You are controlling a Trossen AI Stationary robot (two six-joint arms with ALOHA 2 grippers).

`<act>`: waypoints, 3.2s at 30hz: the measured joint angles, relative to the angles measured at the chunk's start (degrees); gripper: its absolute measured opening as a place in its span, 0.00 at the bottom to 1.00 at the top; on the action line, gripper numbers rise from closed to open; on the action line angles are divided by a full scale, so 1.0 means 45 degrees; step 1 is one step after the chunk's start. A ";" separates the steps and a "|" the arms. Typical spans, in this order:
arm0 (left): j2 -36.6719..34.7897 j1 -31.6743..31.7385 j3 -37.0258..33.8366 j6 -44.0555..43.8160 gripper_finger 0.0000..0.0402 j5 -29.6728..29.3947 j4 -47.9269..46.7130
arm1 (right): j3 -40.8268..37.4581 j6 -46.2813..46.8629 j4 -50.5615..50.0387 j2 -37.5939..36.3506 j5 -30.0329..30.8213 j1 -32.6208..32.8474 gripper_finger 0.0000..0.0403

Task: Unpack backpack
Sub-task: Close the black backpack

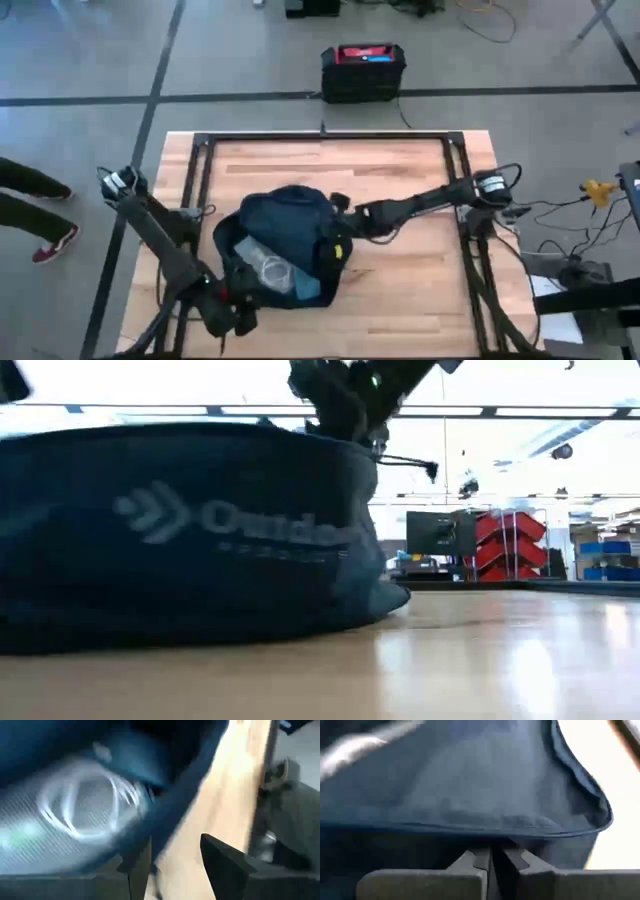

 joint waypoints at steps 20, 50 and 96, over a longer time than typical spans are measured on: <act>-0.0112 -0.0668 -0.0368 0.0841 0.39 -0.3187 -0.1814 | 0.4323 -0.6915 -0.4128 0.4495 1.0388 0.4624 0.00; -0.0055 0.6350 0.0319 1.0718 0.39 0.4090 0.3363 | 0.2697 0.3483 -1.1176 0.0289 0.0726 0.1794 0.16; 0.8825 0.3931 0.2898 1.4325 0.39 -0.9039 1.5800 | -0.0285 0.6028 -0.5909 -0.1032 -0.1885 0.1425 0.00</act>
